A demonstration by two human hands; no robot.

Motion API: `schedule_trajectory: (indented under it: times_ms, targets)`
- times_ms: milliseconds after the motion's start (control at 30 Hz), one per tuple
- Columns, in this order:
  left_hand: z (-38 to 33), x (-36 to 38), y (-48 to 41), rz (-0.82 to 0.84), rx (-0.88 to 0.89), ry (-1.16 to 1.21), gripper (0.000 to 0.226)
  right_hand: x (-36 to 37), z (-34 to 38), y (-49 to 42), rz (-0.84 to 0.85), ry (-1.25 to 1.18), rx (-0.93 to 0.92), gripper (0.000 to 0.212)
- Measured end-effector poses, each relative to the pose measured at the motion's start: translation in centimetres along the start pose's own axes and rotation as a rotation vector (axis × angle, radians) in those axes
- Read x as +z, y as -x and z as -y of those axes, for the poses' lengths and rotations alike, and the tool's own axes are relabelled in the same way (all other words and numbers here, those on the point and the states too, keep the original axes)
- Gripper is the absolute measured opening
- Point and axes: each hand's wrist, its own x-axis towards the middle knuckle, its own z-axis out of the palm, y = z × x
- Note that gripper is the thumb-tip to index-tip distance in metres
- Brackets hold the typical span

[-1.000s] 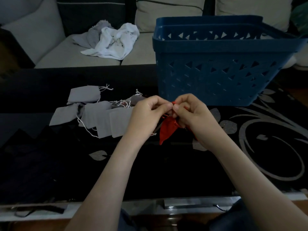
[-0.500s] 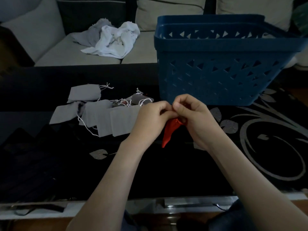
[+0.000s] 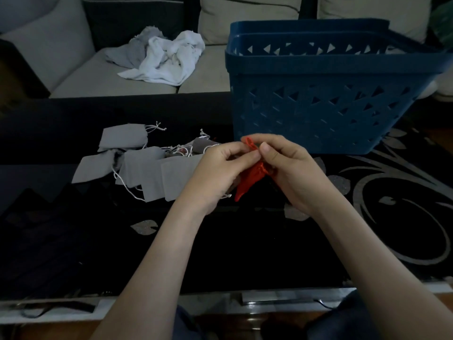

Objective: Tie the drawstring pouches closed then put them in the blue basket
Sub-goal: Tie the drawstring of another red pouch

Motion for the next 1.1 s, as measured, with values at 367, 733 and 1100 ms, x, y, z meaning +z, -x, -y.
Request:
schedule_trajectory:
  times_ms: [367, 733, 1100]
  targets:
    - [0.2, -0.2, 0.0, 0.006, 0.035, -0.117, 0.012, -0.2, 0.2, 0.0, -0.035, -0.024, -0.026, 0.011]
    - [0.8, 0.0, -0.7, -0.185, 0.033, 0.092, 0.013, -0.6, -0.2, -0.2, -0.111, 0.572, -0.006, 0.017]
    - [-0.1, 0.1, -0.7, -0.077, -0.033, 0.323, 0.014, -2.3, 0.7, 0.0, 0.042, 0.460, 0.178, 0.033]
